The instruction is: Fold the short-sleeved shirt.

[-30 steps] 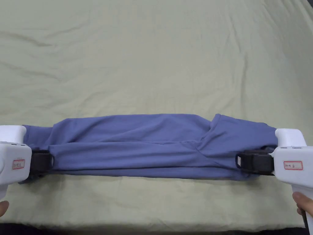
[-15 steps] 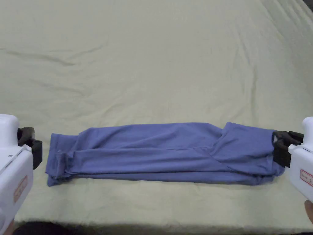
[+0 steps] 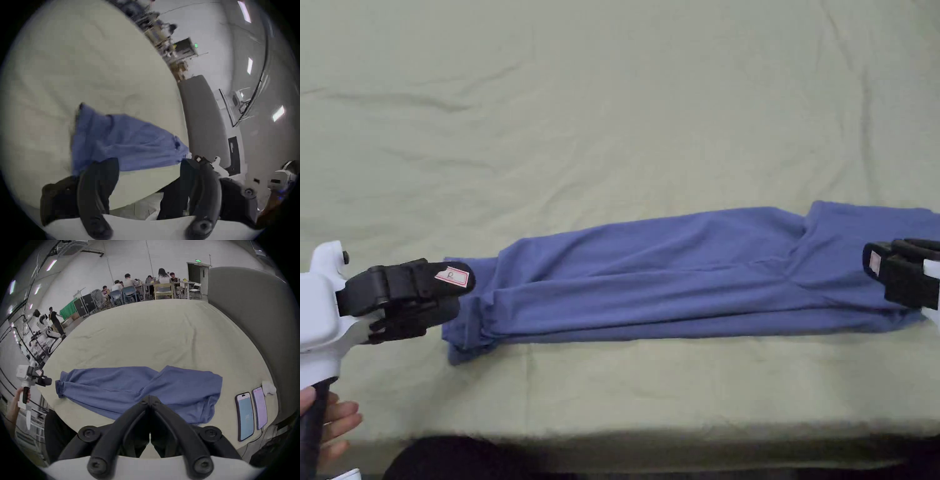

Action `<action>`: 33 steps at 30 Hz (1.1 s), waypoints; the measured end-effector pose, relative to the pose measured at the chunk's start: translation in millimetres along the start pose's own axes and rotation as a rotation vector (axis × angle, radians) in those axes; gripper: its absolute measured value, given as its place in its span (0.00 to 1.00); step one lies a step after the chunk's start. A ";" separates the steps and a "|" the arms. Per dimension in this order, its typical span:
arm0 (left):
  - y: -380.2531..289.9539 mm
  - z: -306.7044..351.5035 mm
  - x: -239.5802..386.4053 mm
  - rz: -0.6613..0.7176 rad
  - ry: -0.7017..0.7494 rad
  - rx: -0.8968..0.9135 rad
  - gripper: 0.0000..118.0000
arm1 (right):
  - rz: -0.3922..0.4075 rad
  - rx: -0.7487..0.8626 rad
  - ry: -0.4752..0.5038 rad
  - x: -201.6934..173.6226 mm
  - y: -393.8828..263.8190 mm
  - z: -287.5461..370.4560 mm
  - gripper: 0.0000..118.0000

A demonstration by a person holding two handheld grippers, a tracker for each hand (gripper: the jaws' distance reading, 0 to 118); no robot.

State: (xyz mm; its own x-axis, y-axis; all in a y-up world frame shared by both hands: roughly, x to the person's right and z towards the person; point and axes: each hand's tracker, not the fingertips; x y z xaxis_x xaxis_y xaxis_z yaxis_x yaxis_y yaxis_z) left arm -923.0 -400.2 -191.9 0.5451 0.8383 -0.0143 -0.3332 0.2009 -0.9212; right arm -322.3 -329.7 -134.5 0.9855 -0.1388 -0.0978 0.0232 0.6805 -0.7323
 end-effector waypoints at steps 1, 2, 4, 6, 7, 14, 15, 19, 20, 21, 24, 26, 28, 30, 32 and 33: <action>1.1 1.0 -11.0 -0.002 0.044 0.009 0.73 | 0.004 -0.009 0.004 -5.1 -0.4 -2.2 0.02; 2.8 0.5 -20.1 -0.001 0.091 0.012 0.73 | 0.010 -0.019 0.007 -7.8 0.0 -6.5 0.02; 10.0 0.2 -39.5 0.030 0.122 0.024 0.73 | 0.018 -0.039 0.018 -16.8 1.2 -13.6 0.02; 13.6 -13.2 -52.1 0.095 0.072 0.038 0.73 | 0.020 -0.060 0.050 -22.6 4.3 -24.2 0.02; 16.4 -22.2 -57.6 0.121 0.029 0.051 0.73 | 0.016 -0.064 0.068 -26.1 6.4 -28.7 0.02; 1.0 -69.5 -62.5 0.075 0.052 0.100 0.40 | 0.021 -0.065 0.152 -43.9 22.1 -43.4 0.02; -0.6 -67.7 -69.2 0.075 0.129 0.085 0.03 | 0.023 -0.063 0.161 -44.0 24.0 -44.6 0.02; -3.0 -54.4 -67.1 0.122 0.063 0.102 0.03 | 0.023 -0.060 0.167 -40.9 28.5 -44.0 0.02; -1.7 -48.9 -65.6 0.120 0.062 0.106 0.03 | 0.023 -0.055 0.163 -39.0 29.1 -42.3 0.02; 1.1 -40.8 -63.6 0.122 0.079 0.102 0.03 | 0.022 -0.050 0.157 -36.0 29.8 -40.4 0.02; 9.6 -9.2 -47.7 0.043 0.196 0.117 0.03 | 0.016 -0.039 0.141 -26.6 29.1 -35.4 0.02; 15.6 9.4 -24.0 -0.016 0.318 0.134 0.03 | 0.013 -0.031 0.127 -20.0 27.7 -32.7 0.02; 20.8 21.9 6.2 -0.119 0.445 0.170 0.03 | 0.006 -0.026 0.118 -11.4 26.4 -31.3 0.02; 23.9 27.6 37.0 -0.130 0.584 0.191 0.03 | -0.006 -0.024 0.114 -3.5 24.6 -30.3 0.02; 21.5 11.7 74.2 -0.279 0.812 0.163 0.03 | -0.013 -0.022 0.107 4.3 21.9 -29.7 0.02; 17.1 -4.9 96.1 -0.385 0.921 0.139 0.03 | -0.013 -0.022 0.098 8.9 20.7 -30.3 0.02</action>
State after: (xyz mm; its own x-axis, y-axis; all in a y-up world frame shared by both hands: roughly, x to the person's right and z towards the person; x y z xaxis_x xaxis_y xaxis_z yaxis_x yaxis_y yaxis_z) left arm -872.5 -318.7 -210.9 0.9972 -0.0030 -0.0743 -0.0637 0.4821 -0.8738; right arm -318.1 -338.6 -170.9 0.9639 -0.2183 -0.1526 0.0314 0.6622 -0.7487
